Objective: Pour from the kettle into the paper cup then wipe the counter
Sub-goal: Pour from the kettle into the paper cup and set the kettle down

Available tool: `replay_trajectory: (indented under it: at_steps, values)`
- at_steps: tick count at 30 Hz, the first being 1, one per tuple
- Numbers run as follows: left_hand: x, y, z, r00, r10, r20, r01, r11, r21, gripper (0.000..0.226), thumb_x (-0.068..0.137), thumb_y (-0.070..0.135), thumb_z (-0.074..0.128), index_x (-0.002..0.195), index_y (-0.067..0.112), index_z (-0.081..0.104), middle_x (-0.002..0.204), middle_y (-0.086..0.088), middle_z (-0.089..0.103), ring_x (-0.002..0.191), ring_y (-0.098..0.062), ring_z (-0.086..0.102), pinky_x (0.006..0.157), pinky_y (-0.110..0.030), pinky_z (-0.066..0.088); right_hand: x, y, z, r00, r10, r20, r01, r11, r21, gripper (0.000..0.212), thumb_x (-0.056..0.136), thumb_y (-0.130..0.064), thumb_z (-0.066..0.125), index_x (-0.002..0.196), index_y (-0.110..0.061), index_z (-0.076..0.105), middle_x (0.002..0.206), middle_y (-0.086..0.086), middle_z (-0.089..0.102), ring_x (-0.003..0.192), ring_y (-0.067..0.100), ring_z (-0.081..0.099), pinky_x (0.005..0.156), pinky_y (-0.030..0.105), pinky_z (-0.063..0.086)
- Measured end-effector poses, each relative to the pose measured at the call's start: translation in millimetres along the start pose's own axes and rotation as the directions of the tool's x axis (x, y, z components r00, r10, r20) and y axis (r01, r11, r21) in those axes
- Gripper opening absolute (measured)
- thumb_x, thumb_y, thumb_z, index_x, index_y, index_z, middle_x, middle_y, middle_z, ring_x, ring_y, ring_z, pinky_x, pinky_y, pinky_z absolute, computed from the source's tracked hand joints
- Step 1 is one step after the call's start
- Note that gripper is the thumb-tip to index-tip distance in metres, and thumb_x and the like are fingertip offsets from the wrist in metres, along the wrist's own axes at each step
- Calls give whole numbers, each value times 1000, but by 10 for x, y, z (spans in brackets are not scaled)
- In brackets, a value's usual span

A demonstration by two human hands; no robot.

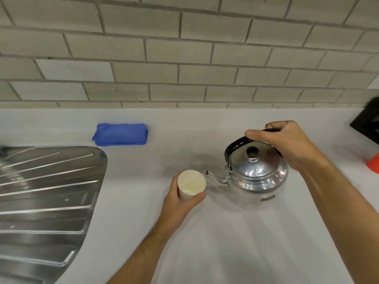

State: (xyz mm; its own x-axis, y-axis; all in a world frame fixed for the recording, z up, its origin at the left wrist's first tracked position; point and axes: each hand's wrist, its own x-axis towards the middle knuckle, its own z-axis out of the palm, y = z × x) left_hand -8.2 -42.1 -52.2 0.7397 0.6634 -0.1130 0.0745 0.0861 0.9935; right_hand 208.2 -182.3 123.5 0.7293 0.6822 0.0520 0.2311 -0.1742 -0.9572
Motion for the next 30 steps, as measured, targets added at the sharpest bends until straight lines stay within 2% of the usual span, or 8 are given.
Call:
replay_trajectory:
  at_steps: [4,8,11,16,24,30]
  values:
    - [8,-25,-17,1000,11,13,-12,1000,29,75,62,32,89,122,48,49,118,19,63,112,-1,58,96,-28,50,-56,-38,51,1000,-7,1,7,996,-87,55,52,-45,93,40,-23,44,39,-10,46,34,9,47,37,17,37]
    - [26,-48,-33,1000,23,5,-23,999,40,74,65,24,88,125,43,49,122,18,63,115,-2,57,100,-28,48,-81,-114,79,1000,-17,3,17,990,-140,57,48,-50,94,47,-19,46,42,-4,48,39,13,52,40,20,40]
    - [28,-51,-39,999,35,1,-35,998,54,72,65,25,88,123,44,50,120,19,64,113,1,58,97,-23,47,-88,-176,98,1000,-21,1,21,983,-183,62,45,-55,94,45,-20,43,41,-6,43,40,13,46,39,19,38]
    - [21,-48,-46,999,38,-4,-38,998,58,71,66,23,88,123,42,51,120,20,64,112,3,58,92,-18,47,-99,-257,111,1000,-21,-2,20,965,-260,64,43,-59,92,45,-17,45,41,-3,46,40,15,45,38,21,36]
    - [25,-58,-61,999,40,-7,-39,997,70,72,65,18,88,123,40,51,121,18,64,113,2,58,97,-22,47,-142,-319,84,1000,-30,-8,26,948,-318,62,48,-58,91,42,-17,44,41,-4,44,39,12,41,39,19,34]
    - [35,-80,-64,999,34,2,-34,995,91,76,64,27,88,129,37,50,124,17,63,116,-4,57,98,-27,48,-162,-346,59,1000,-29,-4,26,942,-336,58,49,-57,91,40,-20,47,39,-8,43,38,10,39,42,21,33]
